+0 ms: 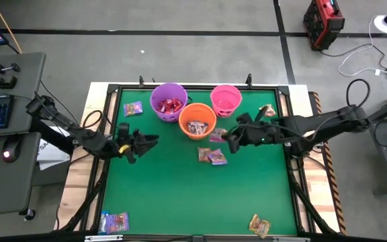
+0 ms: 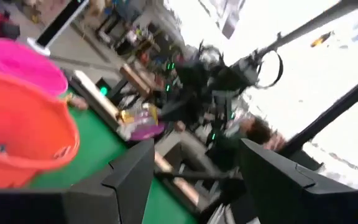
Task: Sort candy by brand, put in halloween buckets
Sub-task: Put the gold gummy candy into the pink bucket
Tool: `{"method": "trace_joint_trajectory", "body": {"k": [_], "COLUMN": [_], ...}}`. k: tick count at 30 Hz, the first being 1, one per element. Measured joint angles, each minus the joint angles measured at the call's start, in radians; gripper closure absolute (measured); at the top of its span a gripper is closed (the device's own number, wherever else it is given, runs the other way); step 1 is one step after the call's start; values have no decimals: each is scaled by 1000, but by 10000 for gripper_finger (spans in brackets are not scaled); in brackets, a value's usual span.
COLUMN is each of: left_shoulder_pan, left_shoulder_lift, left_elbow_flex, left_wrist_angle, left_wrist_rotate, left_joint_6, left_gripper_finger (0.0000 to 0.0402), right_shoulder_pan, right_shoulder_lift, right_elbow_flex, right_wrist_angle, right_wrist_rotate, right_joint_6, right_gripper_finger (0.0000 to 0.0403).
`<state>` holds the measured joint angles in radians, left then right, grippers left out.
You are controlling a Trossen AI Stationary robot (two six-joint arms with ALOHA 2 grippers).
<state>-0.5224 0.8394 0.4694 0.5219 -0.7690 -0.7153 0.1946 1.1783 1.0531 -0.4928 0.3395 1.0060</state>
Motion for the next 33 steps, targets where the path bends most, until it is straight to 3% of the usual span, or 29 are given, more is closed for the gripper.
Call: {"method": "trace_joint_trajectory", "body": {"k": [6, 14, 17, 22, 26, 33], "left_shoulder_pan": [115, 392, 524, 764, 983, 1318], "left_shoulder_lift": [0, 0, 0, 0, 0, 35], "left_elbow_flex": [60, 261, 309, 338, 339, 339], "left_wrist_angle": [7, -362, -459, -449, -406, -321], "left_wrist_rotate": [-2, 110, 177, 276, 409, 726], "left_joint_6": [77, 98, 203, 483, 577, 495], "left_gripper_finger": [181, 181, 181, 181, 181, 181], "right_shoulder_pan": [-37, -176, -259, -391, -481, -605], "right_shoulder_lift": [-25, -28, -28, -28, -28, -5], "right_elbow_flex": [0, 0, 0, 0, 0, 1], "right_wrist_angle": [4, 94, 133, 156, 163, 94], "right_wrist_rotate": [1, 1, -10, -35, -90, -105], "right_joint_6": [-91, -259, -324, -379, -378, -252], "right_gripper_finger": [403, 403, 403, 403, 403, 403]}}
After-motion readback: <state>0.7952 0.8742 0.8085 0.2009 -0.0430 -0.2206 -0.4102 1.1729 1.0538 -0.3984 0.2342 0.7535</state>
